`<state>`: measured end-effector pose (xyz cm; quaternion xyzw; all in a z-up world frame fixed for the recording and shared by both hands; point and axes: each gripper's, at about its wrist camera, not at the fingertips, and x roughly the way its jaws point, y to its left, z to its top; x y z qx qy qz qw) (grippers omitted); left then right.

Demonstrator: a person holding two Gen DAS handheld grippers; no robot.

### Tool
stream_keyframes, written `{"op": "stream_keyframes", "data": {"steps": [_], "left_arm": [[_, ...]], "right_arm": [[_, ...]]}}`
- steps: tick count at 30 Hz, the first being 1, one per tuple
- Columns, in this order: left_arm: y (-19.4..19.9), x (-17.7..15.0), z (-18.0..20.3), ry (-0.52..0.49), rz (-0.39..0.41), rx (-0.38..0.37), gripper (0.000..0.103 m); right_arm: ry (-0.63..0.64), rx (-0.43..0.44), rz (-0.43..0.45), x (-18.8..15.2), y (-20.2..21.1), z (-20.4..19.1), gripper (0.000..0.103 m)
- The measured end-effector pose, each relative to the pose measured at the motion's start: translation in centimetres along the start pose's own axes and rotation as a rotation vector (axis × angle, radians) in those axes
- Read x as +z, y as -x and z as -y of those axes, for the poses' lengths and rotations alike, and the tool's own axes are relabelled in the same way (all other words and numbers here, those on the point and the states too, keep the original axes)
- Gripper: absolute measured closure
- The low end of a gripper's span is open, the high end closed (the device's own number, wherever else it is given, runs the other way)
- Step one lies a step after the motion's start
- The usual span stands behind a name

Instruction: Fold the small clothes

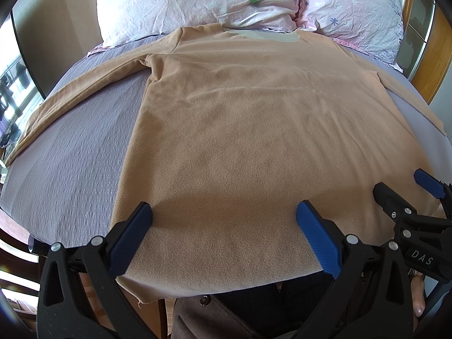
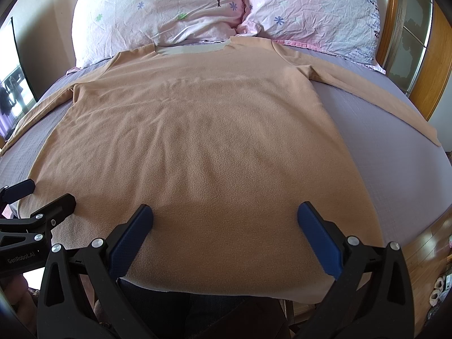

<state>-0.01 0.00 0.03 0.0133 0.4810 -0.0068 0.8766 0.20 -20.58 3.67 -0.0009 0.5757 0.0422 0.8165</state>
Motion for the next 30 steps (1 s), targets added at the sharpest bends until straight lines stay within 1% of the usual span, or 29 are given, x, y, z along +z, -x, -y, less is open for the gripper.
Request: {"op": "stream_keyframes", "data": {"steps": [18,19,21,22,24,25,27,28,30], "left_arm": [[0.0,0.0,0.0,0.0,0.002,0.0,0.002],[0.0,0.0,0.0,-0.001,0.003,0.0,0.002],[0.0,0.0,0.0,-0.008,0.014,-0.003,0.002],[0.1,-0.1,-0.1,-0.013,0.024,-0.008,0.002],[0.4,-0.4,-0.2,-0.022,0.048,-0.016,0.002],[0.4,-0.5,-0.2,-0.025,0.059,-0.015,0.002],[0.2,-0.3,-0.3,-0.038,0.08,-0.021,0.002],[0.0,0.0,-0.2,-0.038,0.083,-0.027,0.002],[0.1,0.5,-0.9,-0.023,0.108,-0.031,0.002]], "right_arm": [[0.002,0.0,-0.006,0.0,-0.1,0.0,0.001],[0.004,0.003,0.001,0.0,-0.1,0.0,0.001],[0.023,0.025,0.046,-0.1,-0.1,0.1,0.001],[0.033,0.058,0.063,0.1,-0.2,0.7,0.001],[-0.015,0.097,0.079,0.9,0.0,2.7,0.001],[-0.089,0.104,0.105,1.9,0.5,5.2,0.001],[-0.242,0.079,0.162,3.8,1.6,10.5,0.001],[-0.353,0.058,0.187,4.9,2.0,14.3,0.001],[-0.551,0.008,0.18,6.1,2.0,21.0,0.01]]}}
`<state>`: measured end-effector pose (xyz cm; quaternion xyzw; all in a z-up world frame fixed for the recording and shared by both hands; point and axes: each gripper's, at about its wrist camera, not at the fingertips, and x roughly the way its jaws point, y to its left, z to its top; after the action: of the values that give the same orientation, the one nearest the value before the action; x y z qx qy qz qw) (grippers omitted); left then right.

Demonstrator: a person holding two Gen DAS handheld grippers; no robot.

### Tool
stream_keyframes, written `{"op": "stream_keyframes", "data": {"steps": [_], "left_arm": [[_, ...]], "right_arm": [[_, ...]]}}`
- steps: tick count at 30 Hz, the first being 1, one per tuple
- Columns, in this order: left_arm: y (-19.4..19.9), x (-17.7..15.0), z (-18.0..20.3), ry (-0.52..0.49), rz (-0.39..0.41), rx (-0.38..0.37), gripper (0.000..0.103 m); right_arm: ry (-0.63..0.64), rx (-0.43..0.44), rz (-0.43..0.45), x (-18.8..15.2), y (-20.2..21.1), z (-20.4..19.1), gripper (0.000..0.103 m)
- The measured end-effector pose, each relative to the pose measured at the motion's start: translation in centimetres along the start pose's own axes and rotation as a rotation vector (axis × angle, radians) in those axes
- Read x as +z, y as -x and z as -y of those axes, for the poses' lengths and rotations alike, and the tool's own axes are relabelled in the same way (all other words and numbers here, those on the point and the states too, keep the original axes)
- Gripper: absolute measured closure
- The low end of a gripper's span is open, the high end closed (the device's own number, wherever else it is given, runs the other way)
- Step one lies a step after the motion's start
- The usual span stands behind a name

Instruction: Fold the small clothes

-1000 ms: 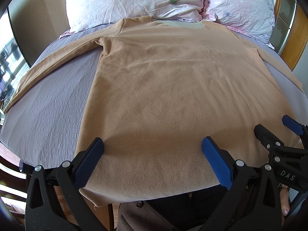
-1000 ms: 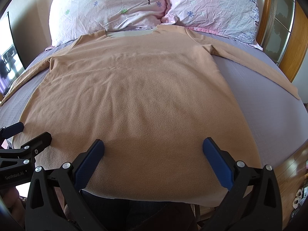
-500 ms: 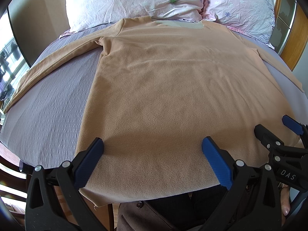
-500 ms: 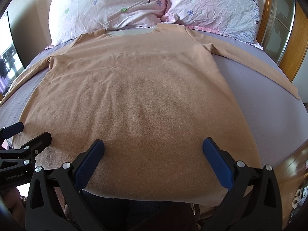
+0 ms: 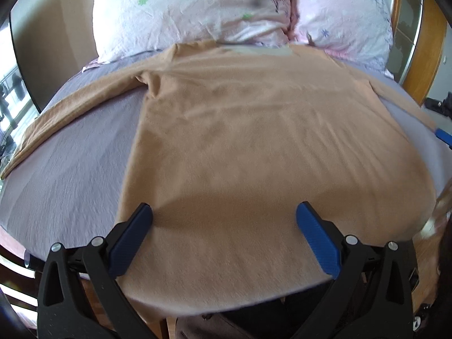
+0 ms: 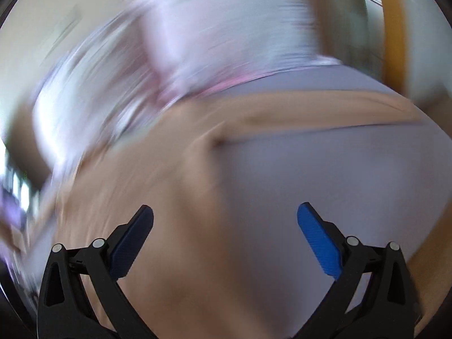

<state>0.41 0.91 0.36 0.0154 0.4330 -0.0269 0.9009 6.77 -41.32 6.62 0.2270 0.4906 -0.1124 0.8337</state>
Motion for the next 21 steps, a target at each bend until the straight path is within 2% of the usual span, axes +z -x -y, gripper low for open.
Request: {"op": "stream_keyframes", "data": {"steps": [1,2,3,6,8,13,15,17,19,21], "left_arm": [[0.2,0.4,-0.7,0.012,0.029,0.004,0.002],[0.5,0.7,-1.1,0.022,0.05,0.009,0.002],[0.8,1.1,-1.6,0.032,0.073,0.014,0.002],[1.5,2.5,-4.0,0.091,0.147,0.028,0.002],[1.5,3.5,-6.0,0.145,0.191,0.028,0.002],[1.1,5.0,-10.8,0.252,0.237,-0.045,0.002],[0.8,5.4,-13.0,0.312,0.245,-0.064,0.002],[0.8,5.2,-15.1,0.362,0.255,-0.058,0.002],[1.0,4.9,-16.9,0.408,0.271,-0.057,0.002],[1.2,4.5,-19.1,0.47,0.295,-0.06,0.002]], "right_arm": [[-0.142,-0.057,-0.017,2.8,-0.8,3.9,0.022],[-0.205,-0.075,-0.025,3.9,-1.2,5.8,0.029],[-0.317,-0.111,-0.037,5.8,-2.1,9.2,0.032],[-0.487,-0.181,-0.047,7.9,-3.8,14.6,0.042],[-0.568,-0.199,-0.043,8.9,-4.9,17.4,0.045],[-0.615,-0.192,0.003,11.0,-6.0,19.5,0.047],[-0.623,-0.208,0.023,11.3,-6.2,19.9,0.057],[-0.627,-0.235,0.033,11.2,-6.4,20.2,0.082],[-0.633,-0.232,0.036,11.4,-6.8,20.9,0.097],[-0.61,-0.243,0.051,11.8,-6.8,20.3,0.099]]}}
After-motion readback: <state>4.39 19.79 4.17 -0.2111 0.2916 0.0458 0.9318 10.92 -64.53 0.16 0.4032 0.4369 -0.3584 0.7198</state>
